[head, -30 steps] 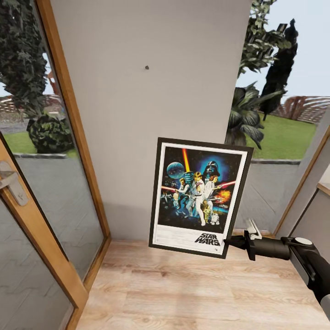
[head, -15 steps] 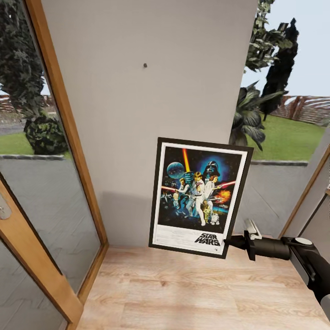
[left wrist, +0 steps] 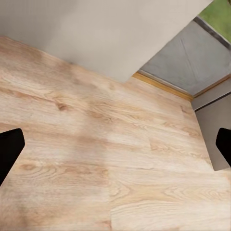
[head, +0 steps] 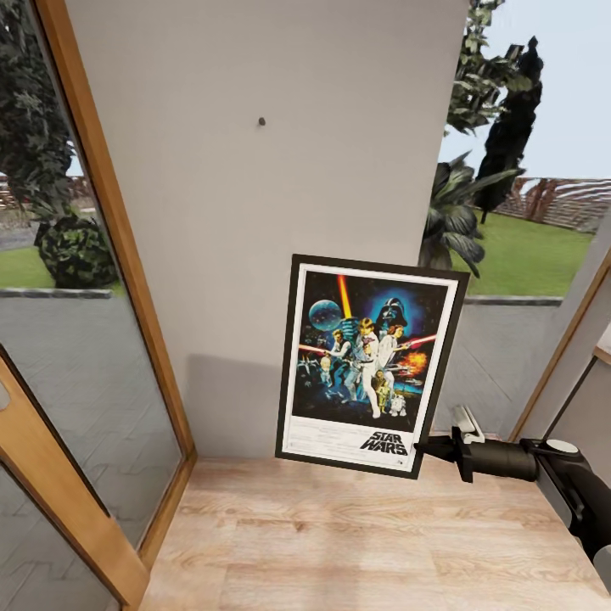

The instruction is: Pick up the poster from the kitchen countertop and hang it on one of the wall nails in the kitchen.

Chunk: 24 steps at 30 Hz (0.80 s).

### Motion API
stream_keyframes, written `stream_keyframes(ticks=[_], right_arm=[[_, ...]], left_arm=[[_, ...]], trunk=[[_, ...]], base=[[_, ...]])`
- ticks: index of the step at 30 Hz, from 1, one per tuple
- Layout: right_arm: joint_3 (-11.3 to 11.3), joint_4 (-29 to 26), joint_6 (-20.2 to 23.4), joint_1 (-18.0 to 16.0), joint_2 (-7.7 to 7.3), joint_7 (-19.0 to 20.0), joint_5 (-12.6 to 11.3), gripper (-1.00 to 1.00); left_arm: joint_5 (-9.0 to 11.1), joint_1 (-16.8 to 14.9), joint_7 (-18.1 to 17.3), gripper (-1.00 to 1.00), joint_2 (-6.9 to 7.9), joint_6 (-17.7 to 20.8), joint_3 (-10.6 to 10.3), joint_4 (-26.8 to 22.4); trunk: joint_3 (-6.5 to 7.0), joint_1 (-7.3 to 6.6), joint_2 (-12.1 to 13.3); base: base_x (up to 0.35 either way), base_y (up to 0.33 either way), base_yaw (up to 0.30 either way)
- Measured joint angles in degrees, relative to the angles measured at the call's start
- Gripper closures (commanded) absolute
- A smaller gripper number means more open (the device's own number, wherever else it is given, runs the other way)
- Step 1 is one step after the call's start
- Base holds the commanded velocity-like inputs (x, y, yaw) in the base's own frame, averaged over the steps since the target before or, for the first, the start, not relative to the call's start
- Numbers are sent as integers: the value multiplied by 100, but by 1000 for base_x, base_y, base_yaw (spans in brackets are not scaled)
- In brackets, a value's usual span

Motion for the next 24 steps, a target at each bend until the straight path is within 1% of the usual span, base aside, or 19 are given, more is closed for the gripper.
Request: stream_keyframes(ticks=[3, 6, 24], right_arm=[[3, -34, 9, 0, 0, 0, 0, 100], [0, -22, 9, 0, 0, 0, 0, 100], [0, -18, 4, 0, 0, 0, 0, 100]], left_arm=[[0, 0, 0, -100, 0, 0, 2, 0], [0, 0, 0, -100, 0, 0, 3, 0], [0, 0, 0, -100, 1, 0, 2, 0]], trunk=[[0, 0, 0], [0, -2, -1], [0, -3, -1]], base=[[0, 0, 0], [126, 0, 0], [317, 0, 0]])
